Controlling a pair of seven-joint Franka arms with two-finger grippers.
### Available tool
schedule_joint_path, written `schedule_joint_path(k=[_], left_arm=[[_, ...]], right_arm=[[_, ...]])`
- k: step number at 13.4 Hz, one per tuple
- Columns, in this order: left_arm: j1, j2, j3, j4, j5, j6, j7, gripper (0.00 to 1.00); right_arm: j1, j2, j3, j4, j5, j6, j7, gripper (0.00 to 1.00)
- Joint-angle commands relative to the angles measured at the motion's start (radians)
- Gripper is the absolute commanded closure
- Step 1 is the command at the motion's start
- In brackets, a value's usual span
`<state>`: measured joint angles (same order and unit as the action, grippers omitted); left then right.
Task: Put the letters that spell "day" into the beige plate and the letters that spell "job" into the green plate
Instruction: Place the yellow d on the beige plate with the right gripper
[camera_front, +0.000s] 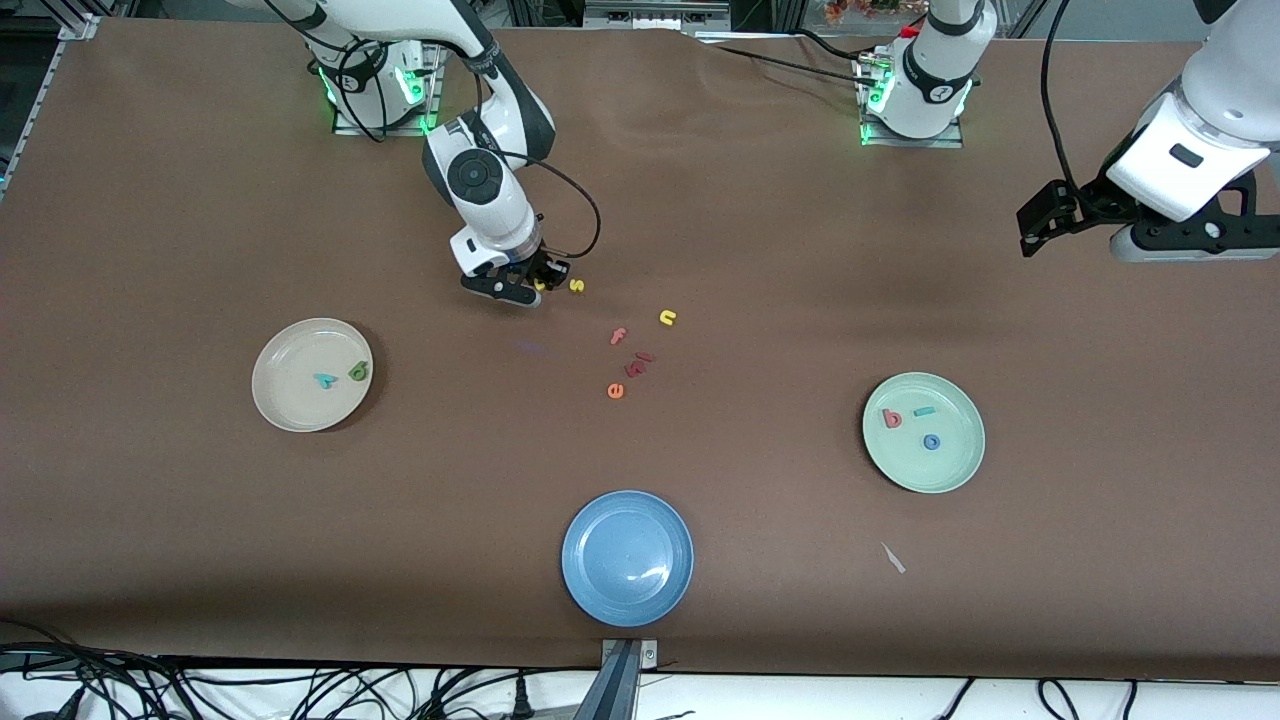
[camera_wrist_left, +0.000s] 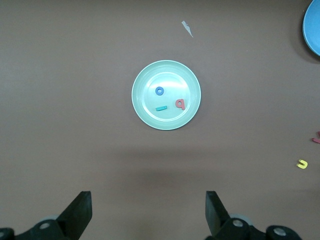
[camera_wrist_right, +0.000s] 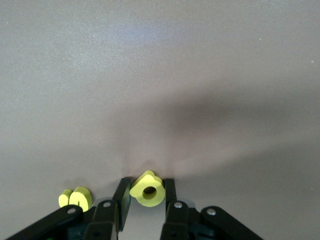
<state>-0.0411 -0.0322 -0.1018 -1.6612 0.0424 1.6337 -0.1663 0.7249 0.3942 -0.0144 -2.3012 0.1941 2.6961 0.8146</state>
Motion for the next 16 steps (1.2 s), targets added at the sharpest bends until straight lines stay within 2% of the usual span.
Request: schedule_joint_path(k=[1, 3, 5, 10, 13, 16], left_arm=[[-0.013, 0.018, 0.014, 0.038, -0.018, -0.044, -0.021, 0.00], [-0.010, 0.018, 0.011, 0.038, -0.027, -0.057, -0.036, 0.00], [-0.010, 0.018, 0.011, 0.040, -0.029, -0.058, -0.038, 0.00], [-0.006, 0.018, 0.013, 0.041, -0.044, -0.070, -0.022, 0.00], [-0.008, 0.018, 0.013, 0.041, -0.044, -0.072, -0.024, 0.00], [-0.010, 0.018, 0.011, 0.041, -0.044, -0.072, -0.024, 0.00]], right_arm=[[0.001, 0.006, 0.008, 0.003, -0.002, 0.010, 0.000, 0.84], [-0.001, -0.014, -0.013, 0.031, -0.007, -0.068, -0.035, 0.85], [-0.001, -0.050, -0.088, 0.061, -0.007, -0.177, -0.154, 0.85], [-0.001, -0.124, -0.336, 0.069, -0.007, -0.337, -0.617, 0.85], [-0.002, -0.123, -0.482, 0.071, -0.005, -0.346, -0.889, 0.84], [-0.045, -0.095, -0.544, 0.094, -0.005, -0.344, -1.060, 0.81]])
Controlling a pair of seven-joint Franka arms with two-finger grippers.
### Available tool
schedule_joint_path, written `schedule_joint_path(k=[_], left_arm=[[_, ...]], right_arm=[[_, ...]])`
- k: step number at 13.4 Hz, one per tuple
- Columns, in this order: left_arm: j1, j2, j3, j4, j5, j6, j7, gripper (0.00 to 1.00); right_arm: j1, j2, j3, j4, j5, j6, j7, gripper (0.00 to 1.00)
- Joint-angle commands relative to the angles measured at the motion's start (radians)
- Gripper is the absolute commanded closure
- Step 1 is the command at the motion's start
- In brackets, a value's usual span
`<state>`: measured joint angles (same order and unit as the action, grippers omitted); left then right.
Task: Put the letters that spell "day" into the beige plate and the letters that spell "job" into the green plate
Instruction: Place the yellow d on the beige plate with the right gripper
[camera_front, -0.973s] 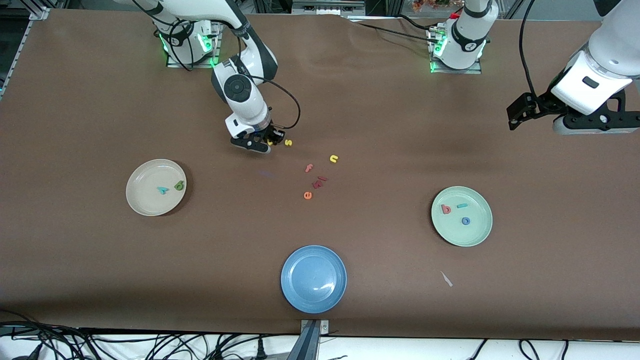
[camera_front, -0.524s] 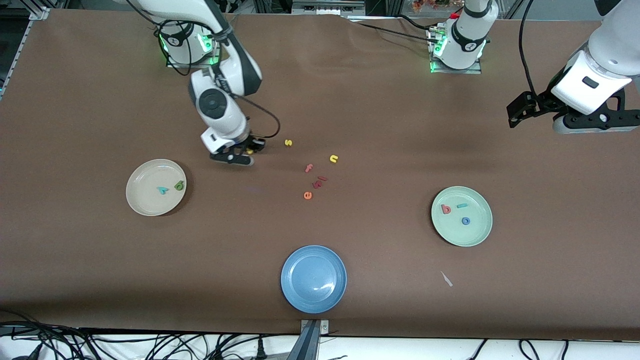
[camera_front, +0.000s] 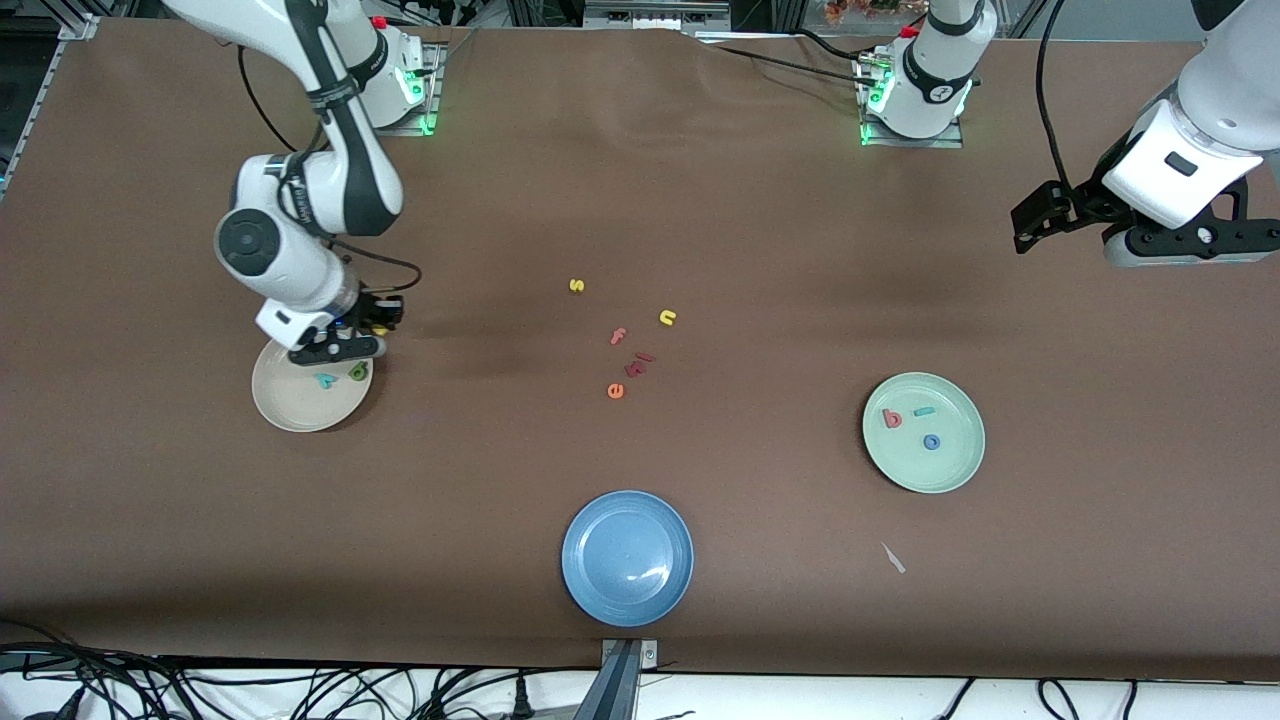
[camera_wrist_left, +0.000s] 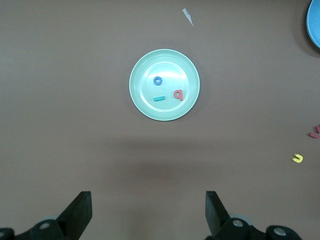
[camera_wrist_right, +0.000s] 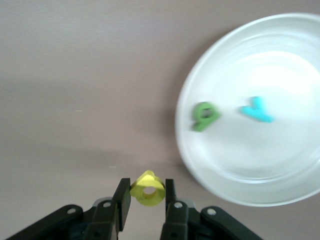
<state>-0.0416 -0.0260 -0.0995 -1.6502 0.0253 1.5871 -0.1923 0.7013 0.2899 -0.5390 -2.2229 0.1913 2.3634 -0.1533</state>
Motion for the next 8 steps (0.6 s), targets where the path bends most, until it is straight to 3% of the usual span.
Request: schedule_joint_path(k=[1, 3, 8], left_arm=[[-0.009, 0.012, 0.009, 0.030, -0.027, -0.025, 0.001, 0.00], [-0.009, 0.012, 0.009, 0.030, -0.027, -0.025, 0.001, 0.00], [-0.009, 0.012, 0.006, 0.030, -0.027, -0.025, 0.001, 0.00]], right_arm=[[-0.055, 0.024, -0.019, 0.043, -0.003, -0.013, -0.133, 0.70], [-0.075, 0.044, -0.019, 0.092, 0.000, -0.042, -0.157, 0.01], [-0.071, 0.097, -0.015, 0.284, 0.014, -0.321, -0.115, 0.00]])
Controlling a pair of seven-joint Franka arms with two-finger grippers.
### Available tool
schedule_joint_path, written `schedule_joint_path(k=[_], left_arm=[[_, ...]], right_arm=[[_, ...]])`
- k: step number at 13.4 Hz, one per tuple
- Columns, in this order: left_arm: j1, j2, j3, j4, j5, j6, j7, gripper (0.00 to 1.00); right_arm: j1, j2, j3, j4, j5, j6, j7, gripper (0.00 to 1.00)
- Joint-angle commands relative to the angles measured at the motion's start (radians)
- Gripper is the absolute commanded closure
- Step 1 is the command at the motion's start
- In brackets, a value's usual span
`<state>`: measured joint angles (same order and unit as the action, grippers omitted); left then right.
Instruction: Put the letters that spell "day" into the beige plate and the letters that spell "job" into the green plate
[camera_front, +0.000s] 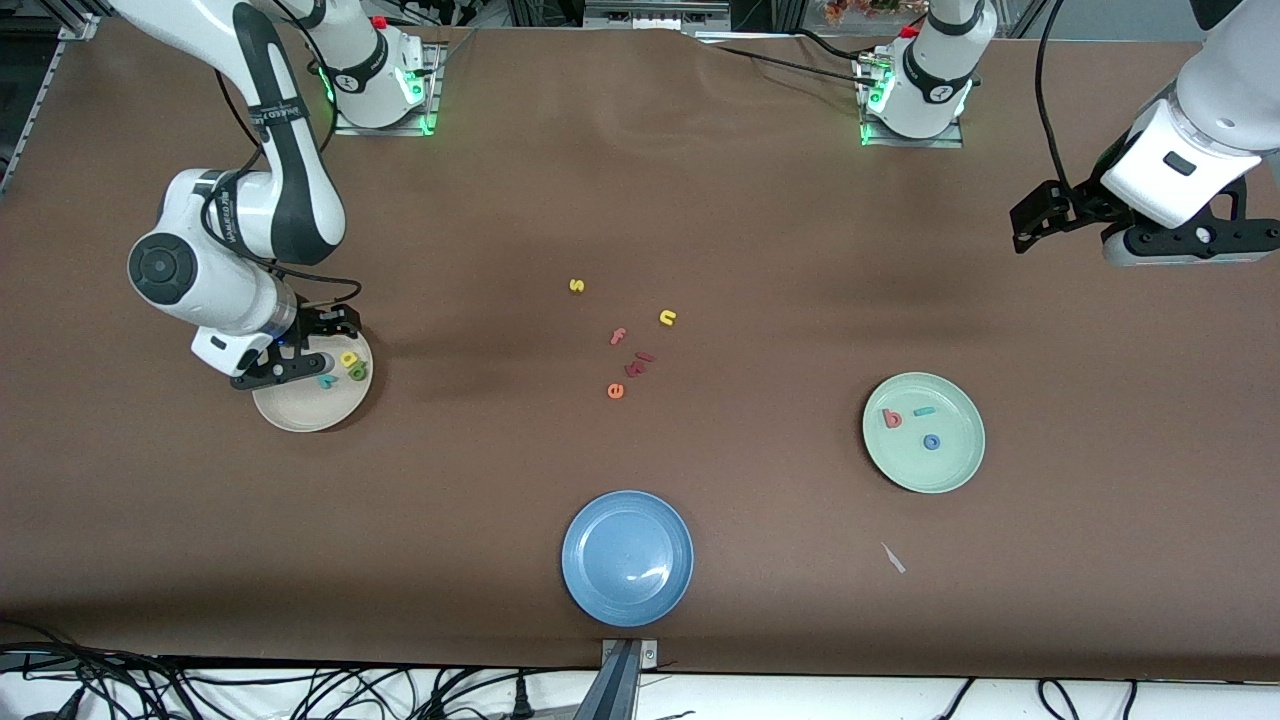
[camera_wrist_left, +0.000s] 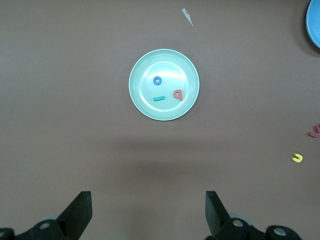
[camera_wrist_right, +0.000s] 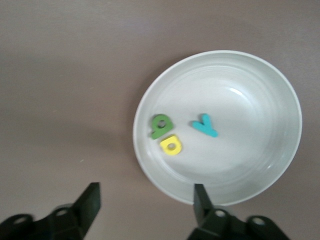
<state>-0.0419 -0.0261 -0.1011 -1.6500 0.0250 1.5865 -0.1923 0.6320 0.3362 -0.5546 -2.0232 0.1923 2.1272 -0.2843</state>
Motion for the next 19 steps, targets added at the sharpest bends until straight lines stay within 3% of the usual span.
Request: schedule_joint_path(k=[1, 6, 11, 12, 13, 15, 16, 19], left_arm=[[-0.010, 0.012, 0.008, 0.030, -0.027, -0.025, -0.001, 0.00], [-0.013, 0.012, 0.006, 0.030, -0.027, -0.025, -0.006, 0.00], [-0.016, 0.012, 0.006, 0.030, -0.027, -0.025, -0.009, 0.00], [-0.016, 0.012, 0.006, 0.030, -0.027, -0.025, -0.007, 0.00], [-0.018, 0.012, 0.005, 0.030, -0.027, -0.025, -0.009, 0.00], [-0.018, 0.012, 0.006, 0.030, -0.027, -0.025, -0.009, 0.00], [-0.019, 0.012, 0.005, 0.030, -0.027, -0.025, -0.010, 0.00], [-0.019, 0.012, 0.006, 0.030, -0.027, -0.025, -0.010, 0.00]], right_arm=[[0.000, 0.052, 0.004, 0.092, 0.013, -0.089, 0.028, 0.00], [0.051, 0.041, 0.010, 0.119, 0.013, -0.139, 0.172, 0.00], [0.075, 0.043, 0.012, 0.306, -0.005, -0.398, 0.215, 0.00], [0.057, 0.029, 0.042, 0.325, -0.008, -0.430, 0.215, 0.00], [-0.002, 0.003, 0.112, 0.339, -0.036, -0.460, 0.223, 0.00], [-0.186, -0.051, 0.327, 0.347, -0.132, -0.486, 0.282, 0.00], [-0.248, -0.065, 0.373, 0.351, -0.137, -0.504, 0.277, 0.00], [-0.282, -0.107, 0.378, 0.424, -0.139, -0.614, 0.275, 0.00]])
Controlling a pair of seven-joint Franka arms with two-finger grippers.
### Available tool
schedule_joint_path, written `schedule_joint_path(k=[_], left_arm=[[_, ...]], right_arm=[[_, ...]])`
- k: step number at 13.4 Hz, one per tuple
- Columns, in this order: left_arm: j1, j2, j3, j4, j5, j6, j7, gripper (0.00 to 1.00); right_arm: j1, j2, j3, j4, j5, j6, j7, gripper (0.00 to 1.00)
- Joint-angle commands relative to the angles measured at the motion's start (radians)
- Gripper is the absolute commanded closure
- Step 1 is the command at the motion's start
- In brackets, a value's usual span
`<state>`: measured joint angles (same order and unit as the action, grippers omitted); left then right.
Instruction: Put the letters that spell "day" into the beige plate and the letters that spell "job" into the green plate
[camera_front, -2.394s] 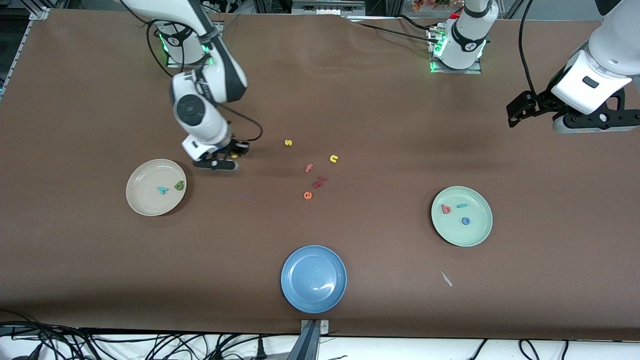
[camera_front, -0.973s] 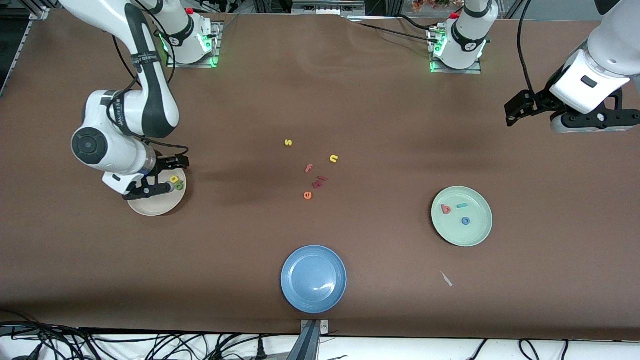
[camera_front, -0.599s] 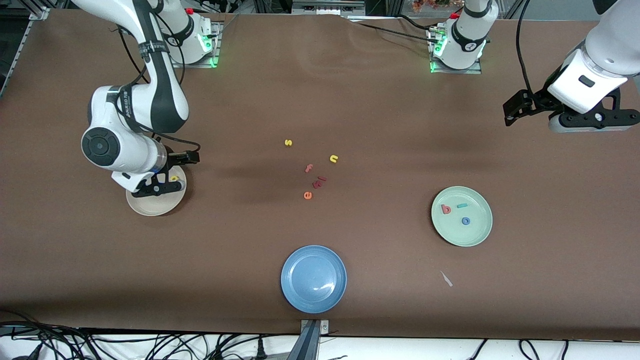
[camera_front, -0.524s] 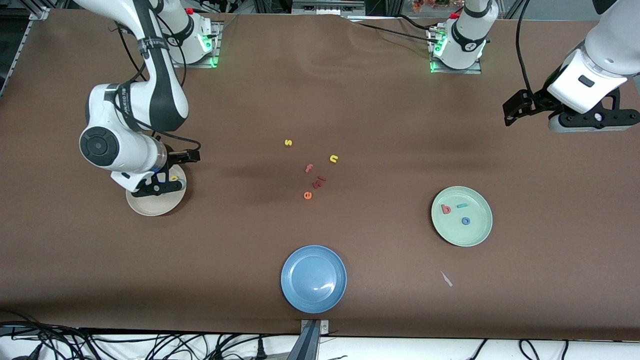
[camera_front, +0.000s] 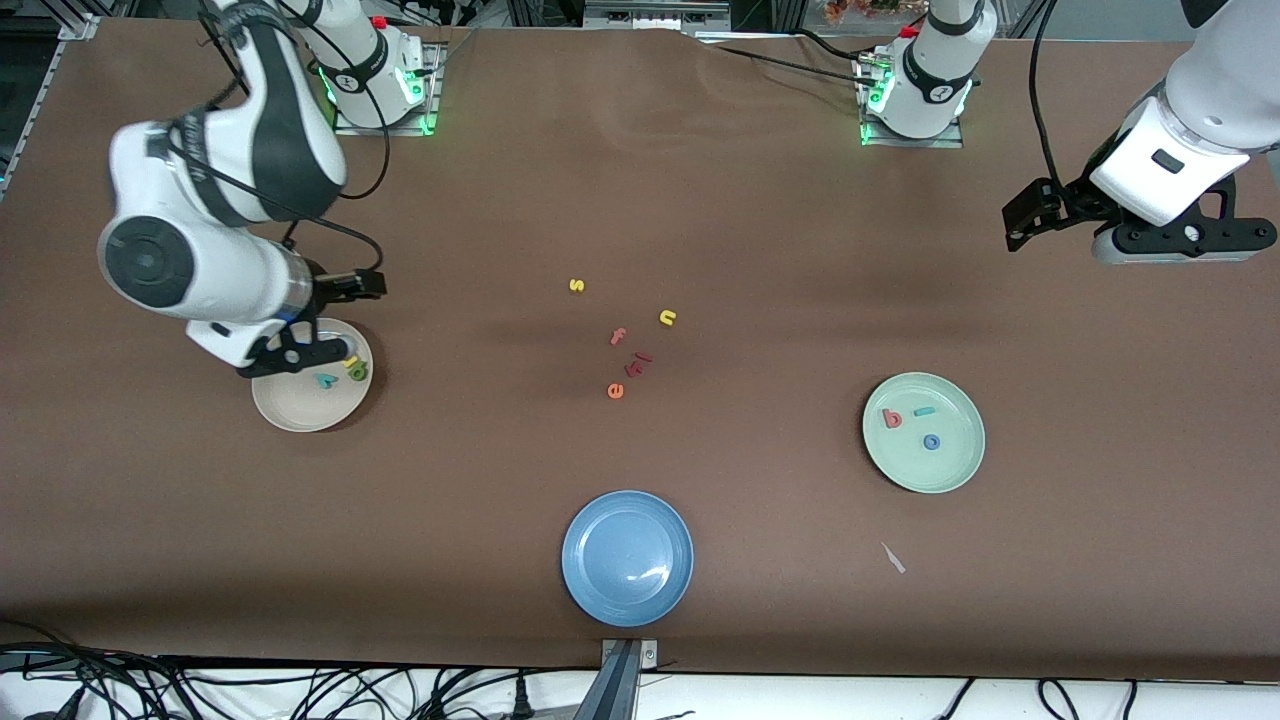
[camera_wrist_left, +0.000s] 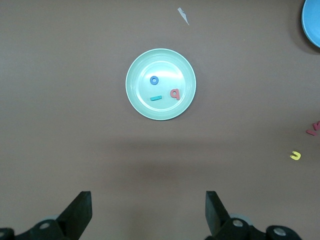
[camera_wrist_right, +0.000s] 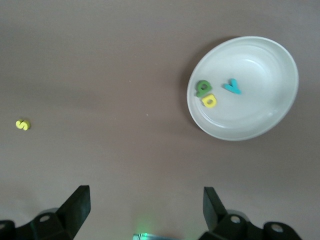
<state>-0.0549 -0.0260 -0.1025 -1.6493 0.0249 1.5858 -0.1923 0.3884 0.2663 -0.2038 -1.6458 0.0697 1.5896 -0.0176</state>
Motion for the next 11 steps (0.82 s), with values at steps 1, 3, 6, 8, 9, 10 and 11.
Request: schedule_joint_path(k=[1, 3, 6, 8, 9, 10, 11], left_arm=[[-0.006, 0.012, 0.007, 0.029, -0.026, -0.024, -0.009, 0.00], [-0.006, 0.012, 0.006, 0.029, -0.026, -0.024, -0.009, 0.00], [-0.006, 0.012, 0.006, 0.029, -0.026, -0.024, -0.009, 0.00], [-0.006, 0.012, 0.006, 0.029, -0.026, -0.026, -0.009, 0.00], [-0.006, 0.012, 0.006, 0.029, -0.026, -0.026, -0.009, 0.00], [-0.006, 0.012, 0.006, 0.029, -0.026, -0.024, -0.009, 0.00], [-0.006, 0.012, 0.006, 0.029, -0.026, -0.024, -0.009, 0.00]], right_arm=[[-0.052, -0.057, 0.024, 0.073, -0.018, -0.109, 0.008, 0.00], [-0.083, -0.108, 0.023, 0.081, -0.028, -0.132, 0.014, 0.00], [-0.137, -0.186, 0.023, 0.081, -0.100, -0.137, 0.022, 0.00], [-0.157, -0.185, 0.015, 0.074, -0.113, -0.143, 0.030, 0.00], [-0.163, -0.177, 0.014, 0.070, -0.099, -0.143, 0.022, 0.00], [-0.164, -0.176, 0.014, 0.067, -0.093, -0.142, 0.021, 0.00], [-0.166, -0.176, 0.014, 0.064, -0.085, -0.131, 0.021, 0.00]])
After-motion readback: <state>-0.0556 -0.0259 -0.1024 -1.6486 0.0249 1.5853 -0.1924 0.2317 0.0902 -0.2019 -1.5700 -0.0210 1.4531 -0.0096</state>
